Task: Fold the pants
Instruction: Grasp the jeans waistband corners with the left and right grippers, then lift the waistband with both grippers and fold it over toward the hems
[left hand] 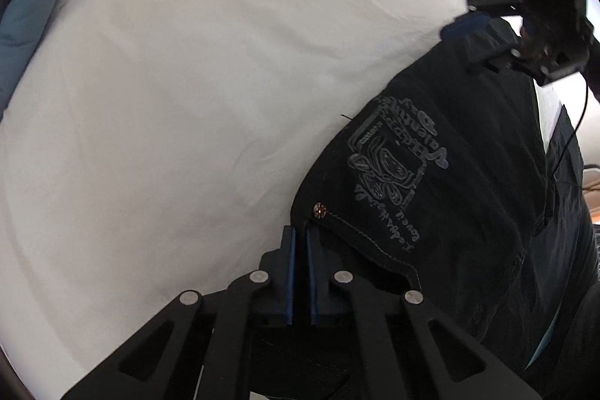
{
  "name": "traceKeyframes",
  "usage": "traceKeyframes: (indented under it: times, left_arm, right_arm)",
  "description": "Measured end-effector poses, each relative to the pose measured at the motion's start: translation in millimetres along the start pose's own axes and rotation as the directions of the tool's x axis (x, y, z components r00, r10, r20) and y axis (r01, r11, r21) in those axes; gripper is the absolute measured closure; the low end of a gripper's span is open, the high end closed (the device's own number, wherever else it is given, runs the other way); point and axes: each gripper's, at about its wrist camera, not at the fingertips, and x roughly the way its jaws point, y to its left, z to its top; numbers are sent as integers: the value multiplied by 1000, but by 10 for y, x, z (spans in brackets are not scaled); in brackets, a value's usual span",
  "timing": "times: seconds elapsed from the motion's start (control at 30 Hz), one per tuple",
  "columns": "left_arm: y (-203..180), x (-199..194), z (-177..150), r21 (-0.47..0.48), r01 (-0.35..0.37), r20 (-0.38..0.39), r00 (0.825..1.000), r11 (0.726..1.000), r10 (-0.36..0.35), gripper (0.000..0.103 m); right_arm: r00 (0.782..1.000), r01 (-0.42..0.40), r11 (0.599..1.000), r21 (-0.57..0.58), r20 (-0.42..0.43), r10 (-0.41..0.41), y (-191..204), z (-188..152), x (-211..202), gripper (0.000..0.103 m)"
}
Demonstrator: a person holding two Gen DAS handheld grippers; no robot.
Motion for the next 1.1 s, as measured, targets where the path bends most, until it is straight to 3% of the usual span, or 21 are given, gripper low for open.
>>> traceKeyframes:
  times: [0.3, 0.57, 0.63, 0.67, 0.7, 0.8, 1.0, 1.07, 1.1]
  left_arm:
    - [-292, -476, -91, 85, -110, 118, 988, 990, 100, 98]
    - [-764, -597, -28, 127, -201, 227, 959, 971, 169, 99]
    - [-720, -696, -176, 130, -207, 240, 955, 970, 172, 99]
    - [-746, -704, -169, 128, -209, 244, 954, 969, 173, 99]
    - [-656, -721, -231, 127, -208, 245, 954, 970, 172, 99]
    - [-592, -719, -279, 112, -207, 244, 954, 972, 175, 99]
    - [-592, -790, -375, 95, -203, 255, 951, 975, 173, 99]
    - [-626, -813, -406, 99, -208, 256, 950, 973, 177, 99]
    - [-656, -823, -420, 107, -213, 255, 950, 971, 180, 99]
  right_arm:
    - [996, -34, 997, -76, -90, 27, 118, 297, 270, 68]
    - [983, -76, 993, -91, -173, 60, 10, 396, 393, 68]
    - [979, -95, 992, -83, -189, 78, -3, 408, 407, 68]
    - [976, -100, 991, -86, -200, 81, 3, 416, 419, 69]
    - [975, -98, 990, -98, -210, 76, 22, 400, 420, 77]
    - [981, -65, 986, -153, -192, 35, 119, 355, 320, 96]
    - [991, 45, 959, -281, -107, -78, 444, 243, -65, 101]
    - [985, 118, 928, -353, -77, -155, 632, 187, -168, 101]
    - [975, 169, 893, -418, -62, -213, 781, 142, -197, 101]
